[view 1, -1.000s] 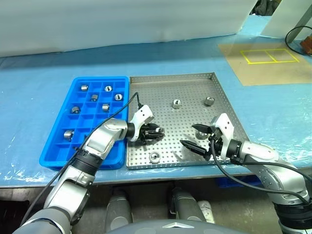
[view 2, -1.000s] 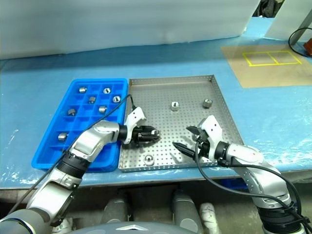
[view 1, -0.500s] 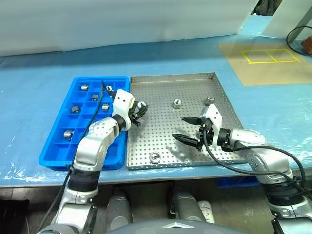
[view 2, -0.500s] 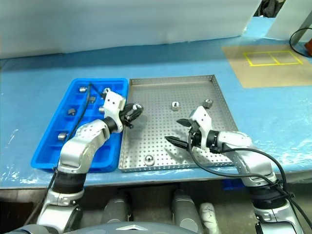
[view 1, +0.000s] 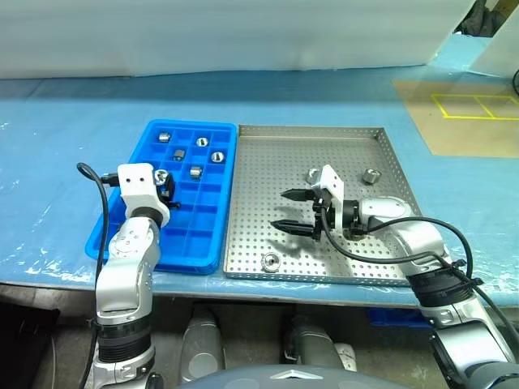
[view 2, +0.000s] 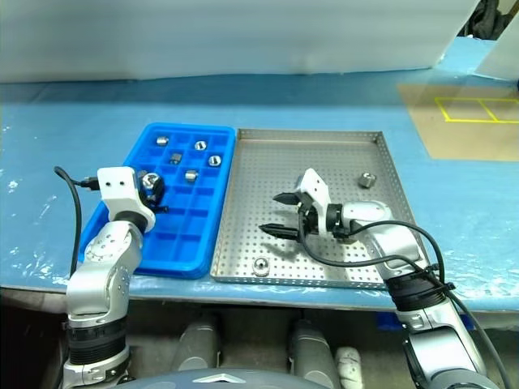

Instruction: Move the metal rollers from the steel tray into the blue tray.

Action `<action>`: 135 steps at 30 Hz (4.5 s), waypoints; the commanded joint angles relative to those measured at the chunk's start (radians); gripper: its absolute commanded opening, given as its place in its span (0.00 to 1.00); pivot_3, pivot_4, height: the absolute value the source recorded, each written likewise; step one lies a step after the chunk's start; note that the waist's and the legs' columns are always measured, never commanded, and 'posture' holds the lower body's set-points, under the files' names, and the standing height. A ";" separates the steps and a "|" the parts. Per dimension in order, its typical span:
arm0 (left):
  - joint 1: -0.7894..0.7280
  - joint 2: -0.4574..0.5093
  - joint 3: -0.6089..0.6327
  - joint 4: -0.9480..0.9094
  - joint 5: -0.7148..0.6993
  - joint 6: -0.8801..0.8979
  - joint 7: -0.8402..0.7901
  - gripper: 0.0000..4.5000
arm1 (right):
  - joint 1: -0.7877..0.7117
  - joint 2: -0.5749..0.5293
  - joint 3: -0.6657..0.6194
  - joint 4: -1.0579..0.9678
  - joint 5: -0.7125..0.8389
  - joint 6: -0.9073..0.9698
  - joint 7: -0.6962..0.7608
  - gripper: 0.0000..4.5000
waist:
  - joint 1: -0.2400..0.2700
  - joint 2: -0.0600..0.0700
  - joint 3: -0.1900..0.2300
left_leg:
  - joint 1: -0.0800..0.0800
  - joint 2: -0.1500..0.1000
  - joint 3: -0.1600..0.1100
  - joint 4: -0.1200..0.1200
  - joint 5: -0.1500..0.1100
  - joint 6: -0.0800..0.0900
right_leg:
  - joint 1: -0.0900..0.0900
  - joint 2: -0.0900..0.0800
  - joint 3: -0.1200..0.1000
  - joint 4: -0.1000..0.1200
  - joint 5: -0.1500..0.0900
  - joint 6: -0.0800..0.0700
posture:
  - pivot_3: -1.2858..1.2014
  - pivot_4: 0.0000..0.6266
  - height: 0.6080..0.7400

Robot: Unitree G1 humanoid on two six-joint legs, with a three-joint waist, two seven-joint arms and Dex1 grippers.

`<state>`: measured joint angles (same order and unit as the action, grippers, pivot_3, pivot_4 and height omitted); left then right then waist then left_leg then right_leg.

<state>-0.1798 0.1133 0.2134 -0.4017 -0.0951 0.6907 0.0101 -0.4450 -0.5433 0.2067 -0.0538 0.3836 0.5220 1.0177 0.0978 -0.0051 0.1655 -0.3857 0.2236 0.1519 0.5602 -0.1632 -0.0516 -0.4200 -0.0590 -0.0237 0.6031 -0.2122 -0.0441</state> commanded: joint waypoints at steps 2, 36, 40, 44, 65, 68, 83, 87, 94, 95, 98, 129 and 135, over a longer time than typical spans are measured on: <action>-0.023 0.008 0.002 0.030 -0.018 0.015 -0.010 0.37 | -0.013 0.002 -0.014 -0.016 0.000 -0.022 0.017 1.00 | 0.005 0.000 0.000 | 0.000 0.000 0.000 0.000 0.000 0.000 | 0.000 0.000 0.000 0.000 0.000 0.000 | 0.56 0.24 1.00; -0.478 0.360 -0.593 0.405 -0.201 -0.164 -1.162 0.80 | 0.298 -0.089 -0.215 -0.354 0.083 0.144 -0.182 1.00 | -0.066 0.002 0.000 | 0.004 0.000 0.004 -0.001 0.001 -0.001 | -0.001 0.000 0.005 0.002 0.000 0.000 | 0.41 0.24 1.00; -0.498 0.381 -0.671 0.441 -0.162 -0.150 -1.242 0.80 | 0.321 -0.096 -0.229 -0.378 0.088 0.157 -0.196 1.00 | -0.080 0.002 0.000 | 0.004 -0.001 0.005 -0.002 0.002 -0.003 | -0.001 0.000 0.005 0.002 0.000 0.000 | 0.41 0.24 1.00; -0.499 0.382 -0.696 0.442 -0.157 -0.127 -1.280 0.80 | 0.334 -0.104 -0.234 -0.391 0.091 0.163 -0.201 1.00 | -0.083 0.002 0.000 | 0.005 -0.001 0.005 -0.002 0.001 -0.003 | -0.001 0.000 0.005 0.002 0.000 0.000 | 0.40 0.24 1.00; -0.452 0.376 -0.760 0.460 -0.038 -0.139 -1.279 0.67 | 0.316 -0.118 -0.218 -0.382 0.096 0.161 -0.204 1.00 | -0.083 0.002 0.000 | 0.007 -0.001 0.005 -0.002 0.001 -0.002 | 0.002 0.000 0.005 0.002 0.000 0.000 | 0.41 0.24 1.00; -0.446 0.376 -0.764 0.461 -0.037 -0.138 -1.287 0.45 | 0.318 -0.118 -0.216 -0.381 0.093 0.157 -0.205 1.00 | -0.083 0.002 0.000 | 0.007 -0.001 0.005 -0.002 0.001 -0.002 | 0.002 0.000 0.005 0.002 0.000 0.000 | 0.41 0.24 1.00; -0.456 0.225 -0.487 0.431 -0.112 0.013 -0.948 0.42 | 0.286 -0.101 -0.187 -0.338 0.079 0.133 -0.196 1.00 | -0.082 0.003 0.000 | 0.007 -0.001 0.005 -0.001 0.001 -0.001 | 0.002 0.000 0.005 0.003 0.000 0.000 | 0.43 0.24 1.00; -0.422 0.134 -0.339 0.332 -0.119 0.073 -0.715 0.42 | 0.226 -0.078 -0.158 -0.270 0.058 0.094 -0.178 1.00 | -0.082 0.003 0.000 | 0.006 -0.001 0.005 0.001 0.001 -0.001 | 0.002 0.000 0.005 0.003 0.000 0.000 | 0.45 0.24 1.00; -0.214 0.000 -0.159 -0.018 -0.075 0.141 -0.343 0.42 | 0.137 -0.039 -0.094 -0.146 0.017 0.019 -0.125 1.00 | -0.076 0.002 0.000 | 0.003 0.000 0.004 0.000 -0.001 0.001 | 0.001 0.000 0.003 0.001 0.000 0.000 | 0.50 0.24 1.00; -0.176 -0.013 -0.139 -0.062 -0.066 0.138 -0.301 0.42 | 0.126 -0.034 -0.085 -0.130 0.012 0.010 -0.115 1.00 | -0.074 0.002 0.000 | 0.002 0.000 0.004 0.000 -0.001 0.001 | 0.001 0.000 0.002 0.000 0.000 0.000 | 0.50 0.24 1.00; -0.046 -0.030 -0.094 -0.178 -0.029 0.122 -0.203 0.42 | 0.090 -0.021 -0.058 -0.079 -0.002 -0.015 -0.082 1.00 | -0.066 0.002 0.000 | 0.002 0.000 0.003 0.000 -0.001 0.002 | 0.001 0.000 0.001 0.000 0.000 0.000 | 0.53 0.24 1.00; 0.555 -0.100 -0.019 -0.283 0.013 -0.191 -0.037 0.42 | -0.188 0.105 -0.115 0.352 -0.133 -0.295 -0.107 1.00 | 0.011 0.000 0.002 | -0.001 0.000 0.001 -0.001 -0.001 0.002 | -0.001 0.000 0.000 -0.002 -0.001 0.001 | 0.59 0.24 1.00; 0.548 -0.085 -0.006 -0.238 -0.003 -0.231 -0.038 0.89 | -0.227 0.087 -0.090 0.501 -0.254 -0.338 -0.191 1.00 | 0.002 0.001 0.001 | 0.000 0.000 0.001 -0.001 -0.001 0.002 | -0.001 0.000 0.000 -0.001 -0.001 0.001 | 0.59 0.24 1.00</action>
<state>0.3545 0.0215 0.1787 -0.6665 -0.0945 0.4540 -0.0306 -0.6398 -0.4458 0.1245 0.4362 0.1531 0.2138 0.8458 0.1000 -0.0043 0.1667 -0.3857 0.2238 0.1533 0.5590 -0.1645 -0.0501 -0.4213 -0.0593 -0.0234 0.6022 -0.2128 -0.0430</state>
